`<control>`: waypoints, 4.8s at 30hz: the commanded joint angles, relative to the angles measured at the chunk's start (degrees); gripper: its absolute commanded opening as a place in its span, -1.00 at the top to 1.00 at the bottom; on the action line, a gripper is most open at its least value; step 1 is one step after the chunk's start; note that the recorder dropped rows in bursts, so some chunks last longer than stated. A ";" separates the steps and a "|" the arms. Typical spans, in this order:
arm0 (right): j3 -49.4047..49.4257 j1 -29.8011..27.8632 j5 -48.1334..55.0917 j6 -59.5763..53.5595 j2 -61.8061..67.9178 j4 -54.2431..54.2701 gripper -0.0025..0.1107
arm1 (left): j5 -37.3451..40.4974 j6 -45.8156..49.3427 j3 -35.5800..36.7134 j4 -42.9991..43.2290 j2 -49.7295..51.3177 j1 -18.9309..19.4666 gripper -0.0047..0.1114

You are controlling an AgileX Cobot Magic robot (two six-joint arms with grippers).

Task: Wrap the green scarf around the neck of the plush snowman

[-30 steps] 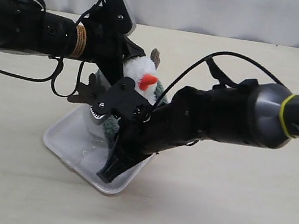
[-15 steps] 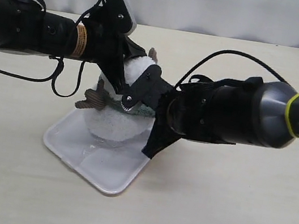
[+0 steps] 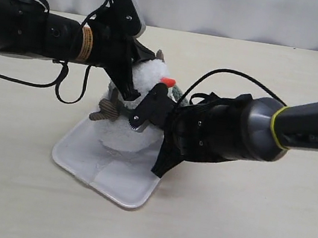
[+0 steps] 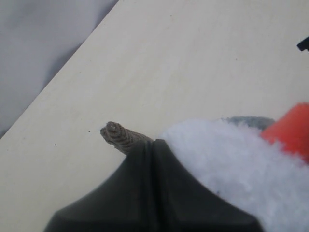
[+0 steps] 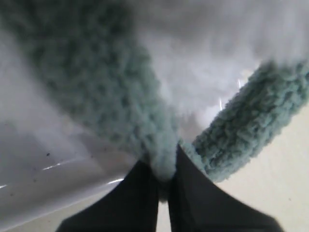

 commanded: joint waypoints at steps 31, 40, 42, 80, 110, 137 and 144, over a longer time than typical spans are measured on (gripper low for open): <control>1.19 -19.33 -16.34 -45.44 -9.60 50.22 -0.30 | 3.07 -0.45 1.25 3.49 1.20 -0.45 0.92; 1.01 -19.33 -16.47 -85.51 -5.65 86.88 -0.30 | 3.07 -0.60 1.25 3.99 1.20 -0.45 0.92; 0.87 -19.33 -16.44 -92.36 -5.26 93.16 -0.30 | 3.07 -0.91 1.25 4.14 1.20 -0.45 0.92; 2.02 -19.33 1.49 -105.98 -8.88 107.88 0.07 | 3.05 -1.74 1.25 4.36 1.20 -0.45 0.92; 2.89 -10.18 -9.57 -77.44 -9.91 73.66 0.88 | 3.05 -1.74 1.25 4.36 1.20 -0.45 0.92; 2.89 -10.18 -12.72 -52.10 -7.94 46.60 0.55 | 3.37 -2.71 1.25 4.33 1.20 -0.45 0.90; 2.89 -10.07 -4.04 -51.47 -12.78 47.01 -0.08 | 3.27 -2.80 1.25 4.43 0.63 -0.45 0.25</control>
